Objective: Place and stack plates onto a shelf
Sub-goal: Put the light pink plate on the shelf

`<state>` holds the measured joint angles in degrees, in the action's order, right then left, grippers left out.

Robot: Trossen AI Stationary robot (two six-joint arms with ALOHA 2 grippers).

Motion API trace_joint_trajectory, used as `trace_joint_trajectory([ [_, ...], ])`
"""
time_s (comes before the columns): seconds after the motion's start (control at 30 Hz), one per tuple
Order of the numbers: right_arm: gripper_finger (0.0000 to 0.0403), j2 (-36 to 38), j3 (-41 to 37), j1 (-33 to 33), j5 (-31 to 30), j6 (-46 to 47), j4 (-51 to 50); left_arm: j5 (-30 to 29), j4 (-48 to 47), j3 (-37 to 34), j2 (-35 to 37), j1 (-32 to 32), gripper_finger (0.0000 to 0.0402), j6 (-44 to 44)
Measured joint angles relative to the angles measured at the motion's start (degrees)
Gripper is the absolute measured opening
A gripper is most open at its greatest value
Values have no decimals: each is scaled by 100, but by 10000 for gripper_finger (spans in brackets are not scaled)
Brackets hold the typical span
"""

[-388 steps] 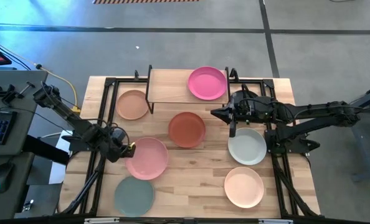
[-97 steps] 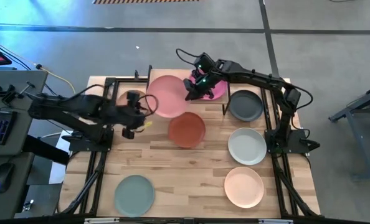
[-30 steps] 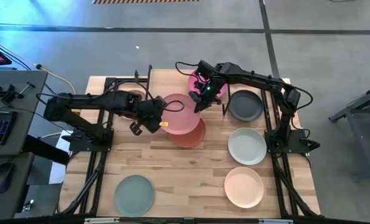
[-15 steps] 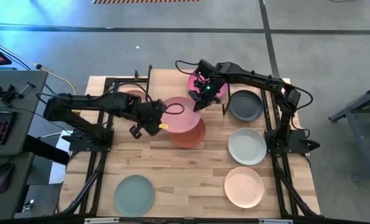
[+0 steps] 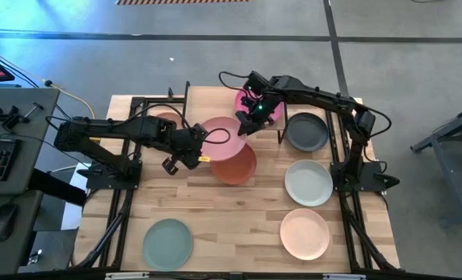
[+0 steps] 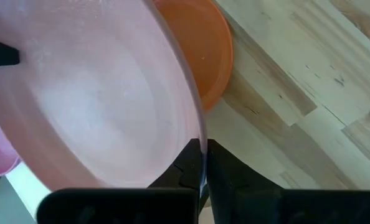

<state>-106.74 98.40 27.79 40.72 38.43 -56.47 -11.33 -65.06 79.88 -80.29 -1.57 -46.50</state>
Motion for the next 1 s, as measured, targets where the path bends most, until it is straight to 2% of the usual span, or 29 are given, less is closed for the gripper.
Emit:
trace_joint_trajectory([
  [0.2, 228, 0, 293, 136, -29, -142, -47, -204, 9, 0, 0, 1, 1, 91],
  [0.83, 229, 73, 517, 514, -88, -721, -535, -499, -66, 9, 99, -4, 1, 296],
  [1.0, 229, 546, 517, 559, -409, -1042, -612, -1051, -160, 90, 360, 18, 0, 594],
])
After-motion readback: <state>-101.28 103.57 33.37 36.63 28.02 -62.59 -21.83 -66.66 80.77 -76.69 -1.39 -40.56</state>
